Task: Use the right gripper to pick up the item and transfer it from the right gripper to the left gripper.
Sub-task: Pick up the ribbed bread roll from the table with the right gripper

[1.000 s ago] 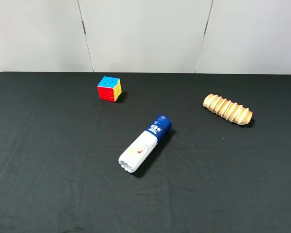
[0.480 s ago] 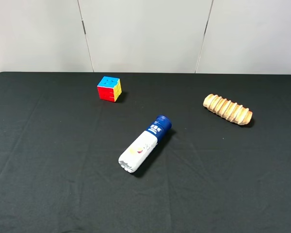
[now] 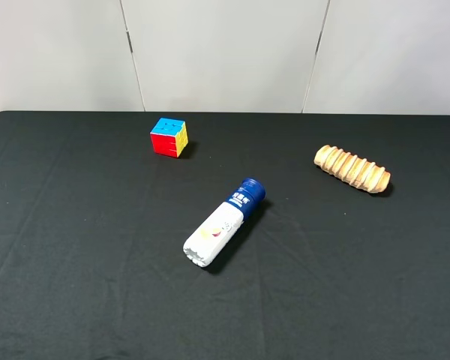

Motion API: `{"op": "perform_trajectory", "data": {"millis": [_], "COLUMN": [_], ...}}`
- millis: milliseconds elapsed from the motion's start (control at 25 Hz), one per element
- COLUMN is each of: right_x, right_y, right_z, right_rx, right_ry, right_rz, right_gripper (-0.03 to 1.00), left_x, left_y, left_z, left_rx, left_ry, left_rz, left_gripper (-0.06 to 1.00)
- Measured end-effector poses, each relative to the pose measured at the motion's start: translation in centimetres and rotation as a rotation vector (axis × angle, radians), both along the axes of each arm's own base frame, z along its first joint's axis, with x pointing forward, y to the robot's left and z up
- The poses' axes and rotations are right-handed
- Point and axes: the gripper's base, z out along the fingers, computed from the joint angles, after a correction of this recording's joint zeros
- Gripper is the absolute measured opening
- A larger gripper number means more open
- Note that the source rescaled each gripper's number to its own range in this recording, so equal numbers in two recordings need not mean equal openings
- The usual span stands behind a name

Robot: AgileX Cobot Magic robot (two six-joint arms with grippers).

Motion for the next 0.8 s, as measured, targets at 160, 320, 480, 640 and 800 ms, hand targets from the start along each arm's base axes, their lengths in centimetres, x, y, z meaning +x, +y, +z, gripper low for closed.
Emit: {"op": "perform_trajectory", "data": {"millis": [160, 320, 480, 640, 800], "right_x": [3.9, 7.8, 11.4, 14.5, 17.2], "right_y": [-0.1, -0.4, -0.5, -0.5, -0.5], "right_z": [0.5, -0.3, -2.6, -4.8, -7.0], "right_rx": [-0.038, -0.082, -0.134, -0.165, -0.198], "right_ry": [0.103, 0.220, 0.341, 0.394, 0.415], "right_rz": [0.054, 0.110, 0.197, 0.287, 0.359], "right_gripper": [1.00, 1.00, 1.00, 1.00, 1.00], "left_x": [0.0, 0.0, 0.0, 0.0, 0.0], "left_y": [0.0, 0.0, 0.0, 0.0, 0.0], "left_z": [0.0, 0.0, 0.0, 0.0, 0.0], "left_rx": [0.000, 0.000, 0.000, 0.000, 0.000], "left_ry": [0.000, 0.000, 0.000, 0.000, 0.000], "left_rz": [0.000, 0.000, 0.000, 0.000, 0.000], "left_gripper": [0.98, 0.98, 0.98, 0.98, 0.98]}}
